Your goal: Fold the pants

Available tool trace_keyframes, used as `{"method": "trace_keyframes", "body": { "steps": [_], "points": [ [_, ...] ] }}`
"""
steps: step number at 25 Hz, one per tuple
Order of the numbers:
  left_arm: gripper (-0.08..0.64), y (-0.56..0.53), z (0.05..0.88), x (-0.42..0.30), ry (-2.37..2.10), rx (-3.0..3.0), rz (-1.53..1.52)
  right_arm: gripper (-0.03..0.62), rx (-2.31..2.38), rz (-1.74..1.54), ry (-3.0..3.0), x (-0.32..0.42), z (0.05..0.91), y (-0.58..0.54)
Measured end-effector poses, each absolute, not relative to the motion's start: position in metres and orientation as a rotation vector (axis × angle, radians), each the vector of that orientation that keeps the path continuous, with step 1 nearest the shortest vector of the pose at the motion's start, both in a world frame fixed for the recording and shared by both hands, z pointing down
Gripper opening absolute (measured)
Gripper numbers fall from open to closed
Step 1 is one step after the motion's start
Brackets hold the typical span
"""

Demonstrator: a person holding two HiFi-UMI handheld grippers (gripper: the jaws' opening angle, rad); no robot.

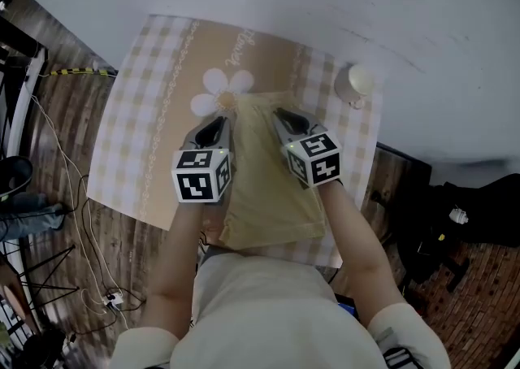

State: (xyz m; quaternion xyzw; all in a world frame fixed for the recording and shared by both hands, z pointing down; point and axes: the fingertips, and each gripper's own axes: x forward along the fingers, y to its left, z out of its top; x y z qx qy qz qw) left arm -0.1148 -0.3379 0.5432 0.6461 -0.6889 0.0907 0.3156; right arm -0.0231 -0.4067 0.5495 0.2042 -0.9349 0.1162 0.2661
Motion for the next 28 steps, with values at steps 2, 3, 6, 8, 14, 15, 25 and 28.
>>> {"method": "trace_keyframes", "body": {
  "steps": [2, 3, 6, 8, 14, 15, 25, 28],
  "points": [
    [0.028, -0.344, 0.549, -0.116, -1.798, 1.701, 0.247, 0.065, 0.539, 0.328, -2.496, -0.028, 0.56, -0.409],
    [0.028, -0.346, 0.552, -0.117, -1.792, 1.701, 0.251, 0.074, 0.532, 0.331, -2.48, -0.031, 0.566, -0.41],
    [0.028, -0.353, 0.559, -0.117, -1.778, 1.701, 0.255, 0.072, 0.523, 0.331, -2.428, -0.036, 0.581, -0.414],
    [0.028, -0.355, 0.562, -0.116, -1.768, 1.704, 0.255, 0.072, 0.515, 0.35, -2.389, -0.037, 0.592, -0.414],
    [0.028, -0.358, 0.569, -0.112, -1.75, 1.701, 0.268, 0.057, 0.484, 0.296, -2.335, -0.04, 0.603, -0.412],
    [0.028, -0.359, 0.569, -0.111, -1.748, 1.7, 0.27, 0.038, 0.48, 0.282, -2.335, -0.04, 0.603, -0.412],
    [0.029, -0.365, 0.57, -0.104, -1.724, 1.719, 0.235, 0.008, 0.54, 0.262, -2.369, -0.01, 0.575, -0.443],
    [0.029, -0.371, 0.57, -0.101, -1.706, 1.721, 0.207, 0.008, 0.566, 0.227, -2.356, 0.003, 0.57, -0.46]
  ]
}}
